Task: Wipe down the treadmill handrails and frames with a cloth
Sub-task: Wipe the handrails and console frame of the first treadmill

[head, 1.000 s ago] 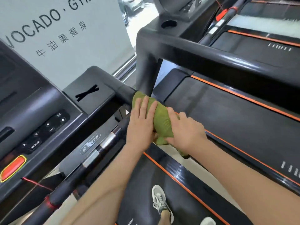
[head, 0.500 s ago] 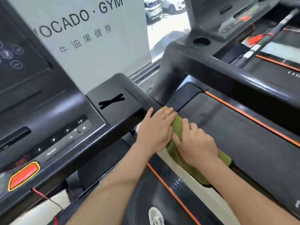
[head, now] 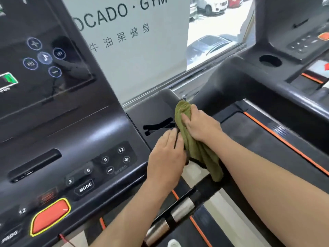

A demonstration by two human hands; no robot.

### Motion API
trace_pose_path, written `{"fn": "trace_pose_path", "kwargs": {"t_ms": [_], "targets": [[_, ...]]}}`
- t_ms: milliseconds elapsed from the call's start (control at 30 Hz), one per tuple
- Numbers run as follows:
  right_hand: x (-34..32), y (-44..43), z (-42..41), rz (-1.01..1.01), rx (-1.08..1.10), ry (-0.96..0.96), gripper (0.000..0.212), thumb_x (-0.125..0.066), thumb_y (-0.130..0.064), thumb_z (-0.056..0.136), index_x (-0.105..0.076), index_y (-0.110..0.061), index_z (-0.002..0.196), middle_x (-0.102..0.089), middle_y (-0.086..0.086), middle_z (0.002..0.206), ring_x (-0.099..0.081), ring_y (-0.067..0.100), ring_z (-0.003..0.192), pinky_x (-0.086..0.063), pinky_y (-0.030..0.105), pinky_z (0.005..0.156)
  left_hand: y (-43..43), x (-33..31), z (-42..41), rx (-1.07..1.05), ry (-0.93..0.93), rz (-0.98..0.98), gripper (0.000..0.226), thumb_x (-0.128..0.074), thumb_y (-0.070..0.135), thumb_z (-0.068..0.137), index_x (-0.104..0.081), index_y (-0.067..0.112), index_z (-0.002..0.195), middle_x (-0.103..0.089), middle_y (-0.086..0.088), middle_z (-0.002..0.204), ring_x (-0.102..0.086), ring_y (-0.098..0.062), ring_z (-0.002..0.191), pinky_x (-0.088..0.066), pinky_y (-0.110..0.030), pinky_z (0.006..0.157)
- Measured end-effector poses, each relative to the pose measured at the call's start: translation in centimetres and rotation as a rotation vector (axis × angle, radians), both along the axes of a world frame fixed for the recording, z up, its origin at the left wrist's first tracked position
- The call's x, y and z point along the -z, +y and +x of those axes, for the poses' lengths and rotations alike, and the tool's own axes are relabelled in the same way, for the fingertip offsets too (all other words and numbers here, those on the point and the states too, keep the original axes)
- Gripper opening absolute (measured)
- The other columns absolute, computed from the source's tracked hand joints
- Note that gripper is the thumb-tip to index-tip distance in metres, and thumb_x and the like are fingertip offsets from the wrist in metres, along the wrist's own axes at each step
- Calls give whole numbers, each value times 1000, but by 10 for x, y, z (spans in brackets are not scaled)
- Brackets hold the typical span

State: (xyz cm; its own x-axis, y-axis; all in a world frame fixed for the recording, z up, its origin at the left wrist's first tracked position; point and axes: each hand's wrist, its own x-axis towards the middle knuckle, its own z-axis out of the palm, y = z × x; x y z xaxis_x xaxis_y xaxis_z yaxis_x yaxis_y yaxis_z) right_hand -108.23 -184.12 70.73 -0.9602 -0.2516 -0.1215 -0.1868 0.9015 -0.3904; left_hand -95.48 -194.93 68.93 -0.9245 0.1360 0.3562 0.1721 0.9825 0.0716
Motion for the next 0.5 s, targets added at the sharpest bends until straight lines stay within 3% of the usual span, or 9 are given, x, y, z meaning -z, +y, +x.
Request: {"fn": "trace_pose_path", "kwargs": {"t_ms": [100,200,267,333,433,500], "targets": [[-3,-32,-33,-7,3,-45,65,-24,-62,96,-33,-16,141,-53,13,135,-53,37,119,-41,46,90,7,2,23,-1,46,85,17,-64,3,76,-67,9,92,-61,-8,96,-54,-26,85,-47,-33,74],[-9,-37,-39,22,-114,-71,78,-30,-64,95,-12,-16,153,-30,10,156,-42,35,132,-40,49,98,26,11,67,-37,-116,91,5,-57,15,74,-56,18,70,-55,-2,76,-48,-23,65,-35,-32,53],[-10,-18,-15,102,-254,-46,86,-34,-68,91,1,-23,155,-2,1,163,-27,34,142,-37,52,103,36,13,86,-134,-308,116,14,-49,28,82,-51,23,69,-55,3,66,-55,-23,59,-33,-29,44],[-7,5,18,211,-336,14,87,-31,-75,86,6,-33,154,16,-6,162,-8,32,147,-33,57,106,42,4,88,-220,-461,93,20,-63,32,80,-50,23,68,-56,0,58,-59,-24,48,-33,-28,38],[-5,10,43,349,-338,45,83,-22,-79,84,7,-41,151,21,-5,160,4,36,147,-29,62,106,46,-5,85,-222,-416,63,41,-91,34,52,-51,24,53,-44,-2,38,-42,-23,24,-25,-22,26],[-5,-10,35,317,-277,57,73,-19,-76,87,1,-46,150,18,-2,161,1,40,146,-23,65,107,46,-7,84,-223,-452,135,34,-81,44,70,-57,22,59,-51,-4,43,-50,-29,33,-29,-28,32]]}}
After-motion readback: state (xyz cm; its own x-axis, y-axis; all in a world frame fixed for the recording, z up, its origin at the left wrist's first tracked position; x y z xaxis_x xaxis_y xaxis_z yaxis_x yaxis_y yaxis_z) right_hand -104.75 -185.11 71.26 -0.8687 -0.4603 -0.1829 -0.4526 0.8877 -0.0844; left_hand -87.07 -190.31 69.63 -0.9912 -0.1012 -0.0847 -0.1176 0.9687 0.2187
